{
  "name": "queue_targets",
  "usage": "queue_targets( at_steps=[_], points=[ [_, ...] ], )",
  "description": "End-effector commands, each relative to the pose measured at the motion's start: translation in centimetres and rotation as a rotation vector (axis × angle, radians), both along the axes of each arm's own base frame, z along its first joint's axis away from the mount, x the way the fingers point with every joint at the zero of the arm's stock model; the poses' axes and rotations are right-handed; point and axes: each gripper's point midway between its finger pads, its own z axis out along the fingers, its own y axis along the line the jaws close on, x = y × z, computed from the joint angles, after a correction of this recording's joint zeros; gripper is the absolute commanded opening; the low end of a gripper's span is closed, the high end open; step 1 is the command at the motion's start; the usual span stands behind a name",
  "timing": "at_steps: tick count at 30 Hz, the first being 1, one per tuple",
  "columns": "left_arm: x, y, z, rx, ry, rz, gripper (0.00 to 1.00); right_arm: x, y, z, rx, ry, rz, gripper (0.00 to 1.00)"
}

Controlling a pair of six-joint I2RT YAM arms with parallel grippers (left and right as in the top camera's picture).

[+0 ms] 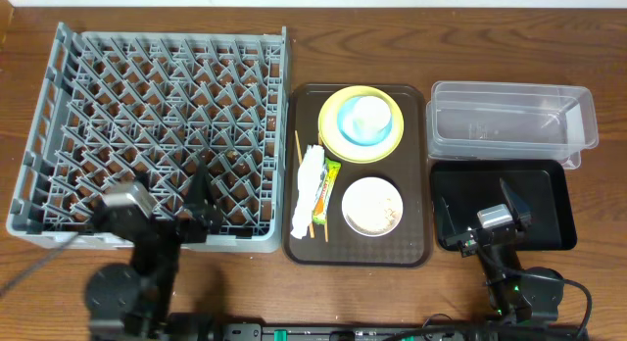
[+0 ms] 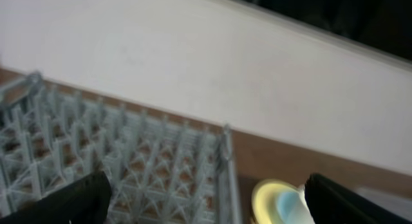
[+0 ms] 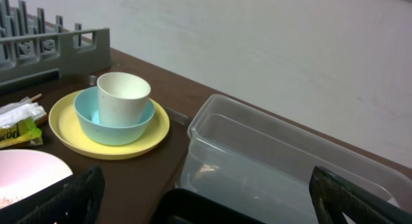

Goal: Sort waste into correct bins and load items into the dishwasher

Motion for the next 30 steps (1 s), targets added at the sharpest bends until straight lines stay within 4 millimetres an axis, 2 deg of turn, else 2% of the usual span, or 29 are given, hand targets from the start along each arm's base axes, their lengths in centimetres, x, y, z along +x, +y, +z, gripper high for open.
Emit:
queue_targets(
  at_steps=[1, 4, 5, 8, 11, 13, 17, 19, 21, 23, 24, 26, 30],
  points=[
    [1.2, -2.8, 3.9, -0.027, 0.148, -0.160, 0.99, -0.1, 0.2, -0.1, -0.001, 0.001, 0.008, 0.99],
    [2.1, -3.3, 4.2, -0.044, 0.365, -0.184, 0.99, -0.1, 0.2, -0.1, -0.001, 0.001, 0.008, 0.99],
    [2.5, -3.2, 3.6, -0.046, 0.496, -0.176, 0.99, -0.1, 0.2, -0.1, -0.001, 0.001, 0.008, 0.99],
    [4.7, -3.3, 3.4, -0.035, 0.584, -0.179, 0.99, -0.1, 0.2, -0.1, -0.001, 0.001, 0.008, 0.99],
    [6.8, -3.5, 1.8, -0.044, 0.647, -0.185, 0.99, -0.1, 0.2, -0.1, -0.001, 0.001, 0.008, 0.99],
    [7.6, -5.2, 1.1, -0.087, 0.674, -0.279, 0.99, -0.1, 0.2, -0.1, -0.001, 0.001, 0.008, 0.99],
    [6.9, -8.9, -1.4, -0.211, 0.812, -0.482, 0.99, -0.1, 0.2, -0.1, -0.001, 0.001, 0.008, 0.99],
    [6.4, -9.2, -2.9, -0.228, 0.891, -0.488, 0.92, -0.1, 0.2, -0.1, -0.001, 0.001, 0.008, 0.99],
    [6.1, -8.5, -4.5, -0.216, 0.969, -0.441, 0.90, -0.1, 0.2, -0.1, -0.001, 0.001, 0.008, 0.99],
    [6.0, -7.2, -5.7, -0.172, 1.015, -0.361, 0.82, -0.1, 0.2, -0.1, -0.001, 0.001, 0.008, 0.99],
    [6.0, -6.6, -6.2, -0.143, 1.030, -0.324, 0.70, -0.1, 0.2, -0.1, -0.001, 0.001, 0.008, 0.99],
    [5.9, -7.1, -6.2, -0.131, 1.030, -0.339, 0.60, -0.1, 0.2, -0.1, -0.001, 0.001, 0.008, 0.99],
    [5.7, -8.6, -6.4, -0.070, 1.027, -0.366, 0.56, -0.1, 0.2, -0.1, -0.001, 0.001, 0.008, 0.99]
  ],
)
